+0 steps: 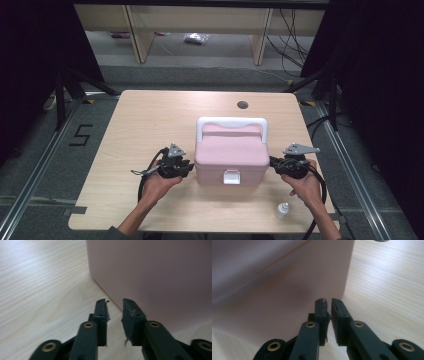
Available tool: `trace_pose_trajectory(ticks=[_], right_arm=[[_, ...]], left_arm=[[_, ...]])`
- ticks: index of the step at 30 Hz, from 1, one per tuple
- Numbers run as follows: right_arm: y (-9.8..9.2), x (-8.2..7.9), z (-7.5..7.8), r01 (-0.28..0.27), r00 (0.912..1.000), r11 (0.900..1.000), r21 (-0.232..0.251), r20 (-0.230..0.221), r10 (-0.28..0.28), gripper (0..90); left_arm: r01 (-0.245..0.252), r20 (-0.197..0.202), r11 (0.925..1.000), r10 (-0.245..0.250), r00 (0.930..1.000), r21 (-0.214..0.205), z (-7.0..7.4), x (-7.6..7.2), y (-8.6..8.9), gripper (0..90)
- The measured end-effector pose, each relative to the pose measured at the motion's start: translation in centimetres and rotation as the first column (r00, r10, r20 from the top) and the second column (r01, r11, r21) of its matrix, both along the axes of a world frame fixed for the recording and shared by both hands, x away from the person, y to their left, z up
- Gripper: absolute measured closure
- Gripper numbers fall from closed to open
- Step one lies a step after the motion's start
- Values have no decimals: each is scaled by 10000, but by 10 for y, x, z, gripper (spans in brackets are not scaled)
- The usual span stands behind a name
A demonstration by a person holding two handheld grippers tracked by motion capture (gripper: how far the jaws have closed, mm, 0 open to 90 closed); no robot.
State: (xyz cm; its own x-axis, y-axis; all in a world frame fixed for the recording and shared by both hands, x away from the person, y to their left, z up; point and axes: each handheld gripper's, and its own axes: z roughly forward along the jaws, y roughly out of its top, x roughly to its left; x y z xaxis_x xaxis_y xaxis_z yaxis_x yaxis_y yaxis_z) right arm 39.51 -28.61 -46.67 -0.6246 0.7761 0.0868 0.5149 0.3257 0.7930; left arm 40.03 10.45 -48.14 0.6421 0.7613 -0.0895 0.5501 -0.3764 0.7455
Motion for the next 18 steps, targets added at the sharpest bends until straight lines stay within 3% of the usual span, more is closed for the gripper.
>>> trace_pose_trajectory(ticks=[2, 4, 6, 8, 12, 13, 16, 18], right_arm=[[4, 1, 2, -151, 9999, 9998, -90, -26, 151, 878], [6, 1, 3, -147, 9999, 9998, -101, -92, 146, 898], [5, 1, 3, -247, 9997, 9995, -208, 18, 247, 900], [6, 1, 3, -260, 9996, 9996, -76, -128, 259, 900], [5, -1, 5, -273, 9996, 9993, -271, 13, 274, 900], [6, -2, 4, -212, 9995, 9998, 2, -247, 212, 900], [8, -3, 3, -258, 9995, 9996, 86, -193, 259, 900], [7, -4, 4, -257, 9995, 9996, -92, -183, 255, 900]], left_arm=[[162, 28, 9997, -162, 9999, -164, 1, 1, -6, 829], [245, 137, 9997, -246, 9996, 82, 2, 1, -8, 870], [240, 135, 9997, -240, 9996, -16, 2, 1, -9, 892], [323, 169, 9994, -326, 9993, 144, 3, 0, -9, 893], [489, 231, 9983, -496, 9985, 311, 4, -2, -9, 894], [453, 213, 9987, -458, 9987, 240, 4, -3, -9, 895], [384, 202, 9991, -388, 9990, 191, 3, -4, -8, 895], [535, 231, 9980, -543, 9983, 343, 4, -7, -8, 895]])
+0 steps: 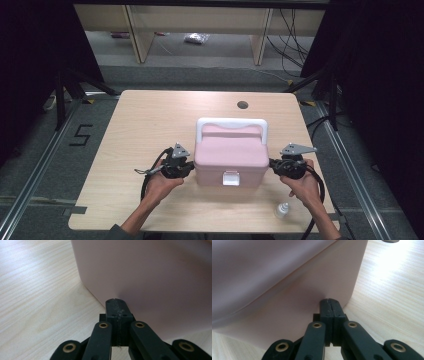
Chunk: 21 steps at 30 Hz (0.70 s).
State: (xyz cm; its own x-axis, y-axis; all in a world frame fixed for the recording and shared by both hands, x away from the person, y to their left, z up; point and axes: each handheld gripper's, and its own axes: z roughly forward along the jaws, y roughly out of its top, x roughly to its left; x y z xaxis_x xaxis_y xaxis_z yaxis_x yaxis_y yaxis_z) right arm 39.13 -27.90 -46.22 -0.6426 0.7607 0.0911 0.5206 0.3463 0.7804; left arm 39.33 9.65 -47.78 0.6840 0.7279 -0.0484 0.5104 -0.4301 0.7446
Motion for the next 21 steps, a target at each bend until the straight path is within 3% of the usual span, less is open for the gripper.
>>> trace_pose_trajectory(ticks=[1, 4, 5, 6, 8, 10, 11, 14, 16, 17, 20, 21], right_arm=[[0, 1, 0, -132, 9997, 9999, -91, 199, 134, 900], [0, 0, 0, -155, 9996, 9998, -146, 218, 158, 900], [1, -3, 0, -57, 10000, 10000, -8, -41, 57, 900], [0, -1, 0, -165, 9997, 9997, -188, 186, 168, 900], [0, -2, 0, -124, 9997, 9998, -139, 216, 127, 900], [1, -3, 0, -29, 10000, 10000, 5, -20, 29, 898], [0, -1, 0, -50, 9998, 9999, -146, 173, 52, 879], [-2, -1, 2, 53, 9998, 9997, -232, 194, -49, 820], [-1, -2, 2, 227, 9997, 9997, 52, 9, -227, 809], [-4, -1, 4, 252, 9993, 9995, -212, 294, -246, 784], [-6, -2, 4, 398, 9992, 9992, -18, 72, -398, 762], [-10, -2, 4, 436, 9987, 9989, -178, 289, -431, 739]], left_arm=[[46, 21, 10000, -46, 10000, 81, 1, -1, 0, 895], [79, -35, 9999, -79, 10000, 65, 1, -3, 2, 895], [56, -33, 10000, -56, 10000, 8, 0, -3, 2, 895], [54, -36, 10000, -54, 10000, 37, 1, -4, 1, 895], [126, -38, 9998, -125, 9999, 128, 1, -4, 1, 895], [126, -38, 9996, -125, 9999, 249, 0, -3, 1, 891], [172, -22, 9992, -172, 9999, 361, 0, -2, 2, 863], [126, -98, 9992, -122, 9999, 389, -1, 0, 3, 796], [88, -203, 9994, -81, 9998, 345, -1, 1, 4, 779], [52, -240, 9992, -43, 9997, 386, 0, 4, 7, 742], [-68, -224, 9995, 75, 9997, 305, 3, 5, 11, 722], [-155, -254, 9993, 164, 9995, 349, 6, 8, 14, 698]])
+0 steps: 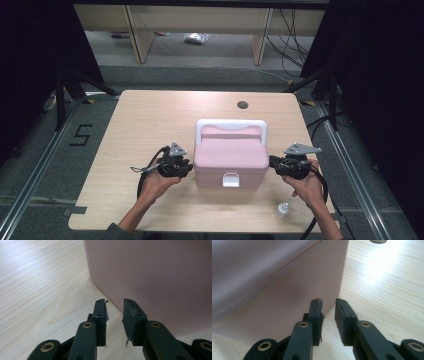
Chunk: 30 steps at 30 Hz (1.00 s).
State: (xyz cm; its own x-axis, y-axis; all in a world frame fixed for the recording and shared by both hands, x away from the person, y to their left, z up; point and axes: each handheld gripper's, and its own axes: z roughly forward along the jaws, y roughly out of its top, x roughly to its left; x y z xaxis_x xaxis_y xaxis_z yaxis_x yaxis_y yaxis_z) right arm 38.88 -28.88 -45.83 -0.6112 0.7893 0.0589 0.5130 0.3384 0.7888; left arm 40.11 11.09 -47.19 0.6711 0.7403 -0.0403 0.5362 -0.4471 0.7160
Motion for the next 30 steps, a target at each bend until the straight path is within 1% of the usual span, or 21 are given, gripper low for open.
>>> trace_pose_trajectory(ticks=[4, 5, 6, 7, 8, 10, 11, 12, 13, 14, 17, 18, 19, 21, 23, 24, 25, 26, 27, 29, 30], right_arm=[[-3, -1, -2, 89, 9999, 9999, -144, 48, -88, 705], [-5, -2, -2, 122, 9998, 9998, -159, -121, -124, 674], [-4, -3, -3, 180, 9994, 9998, 38, -281, -178, 657], [-7, -2, -3, 108, 9998, 9997, -231, -158, -112, 650], [-7, -4, -4, 172, 9993, 9998, -74, -330, -175, 645], [-8, -4, -5, 210, 9989, 9998, 3, -413, -210, 634], [-10, -5, -7, 568, 9974, 9984, -77, -430, -570, 597], [-11, -5, -9, 512, 9980, 9986, -141, -371, -517, 588], [-13, -5, -9, 501, 9982, 9984, -268, -300, -509, 576], [-13, -5, -9, 501, 9982, 9984, -268, -300, -509, 576], [-17, -6, -11, 702, 9970, 9974, -175, -326, -707, 514], [-18, -6, -11, 818, 9955, 9966, -62, -469, -820, 501], [-20, -5, -12, 827, 9961, 9965, -143, -281, -831, 493], [-22, -5, -13, 891, 9958, 9956, -300, -198, -897, 462], [-23, -5, -15, 1001, 9947, 9948, -209, -233, -1006, 430], [-25, -6, -14, 984, 9943, 9945, -360, -384, -997, 418], [-26, -6, -17, 1159, 9928, 9926, -352, -245, -1168, 409], [-26, -6, -17, 1159, 9928, 9926, -352, -245, -1168, 409], [-25, -8, -19, 1308, 9900, 9914, -76, -526, -1310, 405], [-29, -7, -21, 1330, 9904, 9910, -174, -368, -1335, 395], [-29, -7, -21, 1413, 9887, 9899, -137, -496, -1418, 390]], left_arm=[[-16, -4, 9999, 16, 10000, -144, 4, 1, 3, 655], [24, -32, 9998, -24, 10000, -177, 5, 3, 4, 639], [8, -12, 9998, -8, 10000, -181, 8, 6, 7, 625], [-39, -9, 9998, 39, 10000, -191, 10, 7, 9, 612], [-39, -9, 9998, 39, 10000, -191, 10, 7, 9, 602], [51, -58, 9997, -52, 10000, -234, 15, 10, 12, 563], [-5, -64, 9998, 4, 10000, -190, 18, 12, 14, 551], [7, -149, 9997, -10, 9999, -248, 20, 13, 15, 549], [74, -128, 9999, -76, 9999, -107, 27, 15, 17, 544], [74, -128, 9999, -76, 9999, -107, 27, 15, 17, 532], [29, -161, 10000, -29, 9999, -9, 36, 19, 20, 498], [23, -224, 10000, -24, 9997, -40, 38, 20, 20, 491], [106, -264, 9999, -108, 9996, -70, 41, 22, 21, 479], [170, -309, 9998, -172, 9994, -71, 46, 24, 22, 453], [270, -380, 9995, -277, 9989, -183, 52, 25, 22, 421], [342, -359, 9993, -348, 9987, -173, 55, 26, 23, 412], [316, -332, 9992, -324, 9989, -231, 58, 26, 23, 388], [479, -436, 9988, -482, 9979, -75, 63, 27, 24, 388], [488, -428, 9987, -496, 9979, -177, 65, 27, 24, 377], [480, -424, 9986, -490, 9979, -235, 72, 27, 25, 354], [565, -419, 9982, -573, 9975, -210, 76, 28, 25, 347]])
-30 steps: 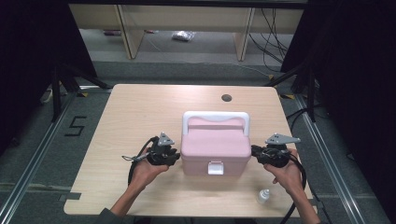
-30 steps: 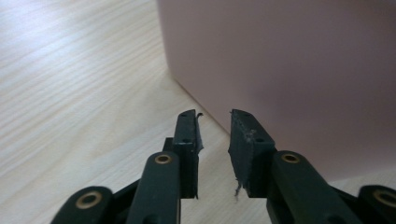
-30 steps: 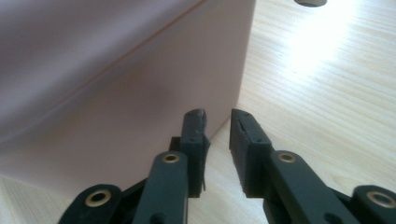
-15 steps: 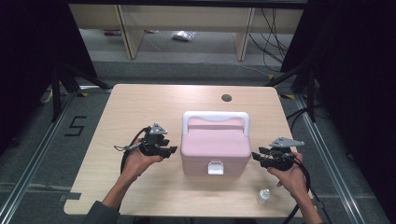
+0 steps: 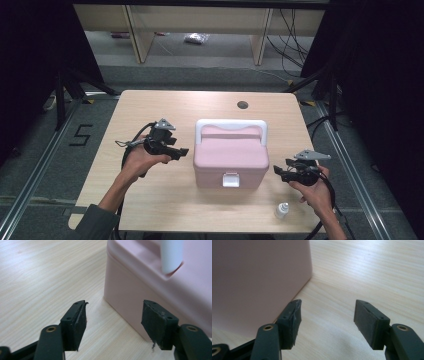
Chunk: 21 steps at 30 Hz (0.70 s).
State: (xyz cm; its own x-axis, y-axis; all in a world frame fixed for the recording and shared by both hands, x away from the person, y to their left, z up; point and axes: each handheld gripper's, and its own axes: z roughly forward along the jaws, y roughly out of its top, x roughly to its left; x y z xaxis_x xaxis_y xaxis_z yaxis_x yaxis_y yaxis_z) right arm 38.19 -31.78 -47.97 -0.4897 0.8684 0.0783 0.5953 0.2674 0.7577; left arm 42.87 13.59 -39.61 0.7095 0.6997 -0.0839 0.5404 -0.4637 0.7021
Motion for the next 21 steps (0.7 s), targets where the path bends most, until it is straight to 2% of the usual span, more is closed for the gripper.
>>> trace_pose_trajectory(ticks=[2, 3, 6, 9, 10, 12, 15, 16, 17, 21], right_arm=[[-2, 0, -1, 62, 10000, 10000, 22, 3, -62, 389], [-3, 0, -2, 42, 10000, 10000, -23, 54, -42, 387], [-6, 0, -4, 60, 10000, 10000, 23, 2, -60, 386], [-6, -1, -5, 256, 9994, 9995, 193, -235, -251, 385], [-10, 0, -5, 151, 9999, 9999, -83, -45, -152, 385], [-9, -1, -4, 320, 9991, 9994, 153, -267, -316, 384], [-11, -2, -5, 321, 9991, 9992, 250, -286, -314, 384], [-13, -1, -5, 185, 9998, 9998, 36, -59, -185, 383], [-12, -1, -6, 210, 9998, 9997, 141, -64, -210, 383], [-12, -1, -6, 205, 9997, 9998, -11, -111, -205, 383]], left_arm=[[61, -59, 10000, -61, 10000, -79, 4, 1, 0, 335], [84, -114, 9995, -87, 9999, -288, 5, 2, 0, 325], [78, -101, 9997, -80, 9999, -219, 12, 5, 1, 311], [104, -176, 9995, -110, 9998, -294, 19, 7, 1, 304], [127, -140, 9994, -132, 9998, -334, 21, 8, 0, 301], [250, -157, 9995, -253, 9996, -205, 27, 9, -1, 295], [604, -172, 9980, -608, 9980, -191, 34, 10, -4, 280], [634, -133, 9979, -636, 9979, -140, 37, 10, -5, 280], [771, -182, 9969, -773, 9968, -133, 39, 11, -6, 276], [1059, -124, 9944, -1059, 9943, 29, 47, 13, -10, 270]])
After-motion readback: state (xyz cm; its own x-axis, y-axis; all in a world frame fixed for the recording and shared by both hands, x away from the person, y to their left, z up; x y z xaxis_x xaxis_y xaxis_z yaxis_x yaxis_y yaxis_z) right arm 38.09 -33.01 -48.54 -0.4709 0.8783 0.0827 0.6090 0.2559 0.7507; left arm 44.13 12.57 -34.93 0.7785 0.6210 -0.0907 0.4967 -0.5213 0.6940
